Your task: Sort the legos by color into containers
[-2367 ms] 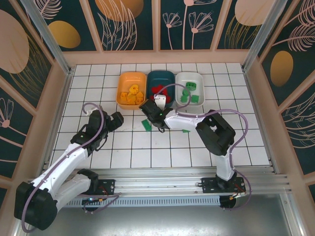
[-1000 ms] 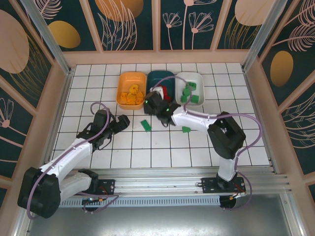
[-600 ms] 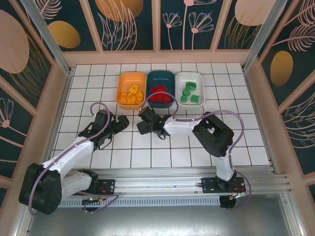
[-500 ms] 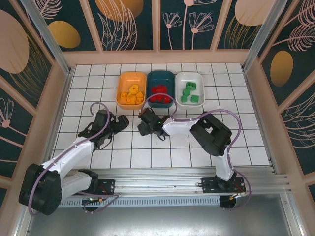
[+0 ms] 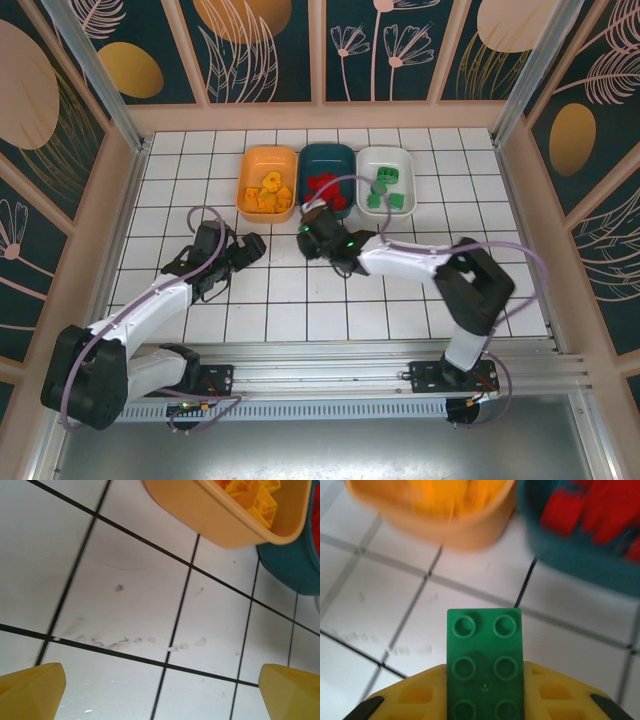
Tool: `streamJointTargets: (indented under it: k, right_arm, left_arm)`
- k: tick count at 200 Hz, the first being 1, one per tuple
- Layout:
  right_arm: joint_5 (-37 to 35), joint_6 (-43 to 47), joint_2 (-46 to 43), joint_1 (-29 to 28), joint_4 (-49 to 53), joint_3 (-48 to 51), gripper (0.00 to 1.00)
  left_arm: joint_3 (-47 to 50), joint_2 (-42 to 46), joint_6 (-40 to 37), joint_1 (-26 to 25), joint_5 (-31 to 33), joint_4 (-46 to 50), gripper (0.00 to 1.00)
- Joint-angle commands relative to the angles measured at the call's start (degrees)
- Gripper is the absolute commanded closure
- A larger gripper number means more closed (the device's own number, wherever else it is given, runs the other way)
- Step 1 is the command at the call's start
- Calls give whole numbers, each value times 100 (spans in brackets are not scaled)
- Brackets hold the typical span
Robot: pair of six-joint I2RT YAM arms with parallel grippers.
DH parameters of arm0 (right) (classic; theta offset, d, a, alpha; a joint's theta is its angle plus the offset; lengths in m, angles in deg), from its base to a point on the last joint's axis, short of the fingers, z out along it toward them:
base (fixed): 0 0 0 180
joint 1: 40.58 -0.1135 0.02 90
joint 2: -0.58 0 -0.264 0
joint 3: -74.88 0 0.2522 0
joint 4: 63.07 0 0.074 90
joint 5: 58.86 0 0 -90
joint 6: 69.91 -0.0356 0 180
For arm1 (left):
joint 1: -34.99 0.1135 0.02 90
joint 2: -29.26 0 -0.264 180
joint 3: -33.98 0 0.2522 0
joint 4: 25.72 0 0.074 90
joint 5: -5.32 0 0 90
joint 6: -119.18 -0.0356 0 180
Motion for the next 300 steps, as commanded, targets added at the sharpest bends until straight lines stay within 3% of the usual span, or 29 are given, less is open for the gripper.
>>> streamJointTargets:
  k: [1, 35, 69, 76, 86, 102, 127, 164, 215, 258, 300]
  right_arm:
    - [-257, -357, -485, 932, -188, 119, 76]
    - [137, -653, -6, 2410, 251, -193, 75]
    - [338, -481, 704, 2962, 622, -862, 73]
    - [305, -472, 822, 3023, 714, -999, 69]
    - [213, -471, 878, 3054, 797, -1122, 54]
    - [-2, -455, 688, 3036, 737, -1107, 43]
    - [-636, -643, -13, 2772, 844, -917, 37]
    - [-1429, -1271, -1151, 1894, 1223, 148, 30]
    - [-1304, -2326, -2013, 877, 1935, 1801, 23]
    - [-487, -1992, -1940, 913, 1922, 2189, 18]
    - [-544, -1646, -1347, 1051, 1722, 1980, 20]
  left_arm:
    - [-108, -219, 17, -108, -767, -706, 1]
    - [-401, -780, 58, -768, -1412, -1688, 2]
    - [-731, -1010, -35, -876, -1410, -1720, 2]
    - [-781, -1032, -92, -877, -1377, -1646, 1]
    - [-823, -1032, -154, -871, -1365, -1597, 1]
    - [-859, -1022, -202, -877, -1342, -1504, 2]
    - [-924, -967, -287, -873, -1295, -1256, 1]
    - [-780, -705, -336, -875, -932, -1091, 2]
    - [-483, -394, -263, -867, -130, -828, 2]
    - [-511, -342, -303, -856, -123, -868, 1]
    - [-477, -322, -256, -860, -143, -840, 1]
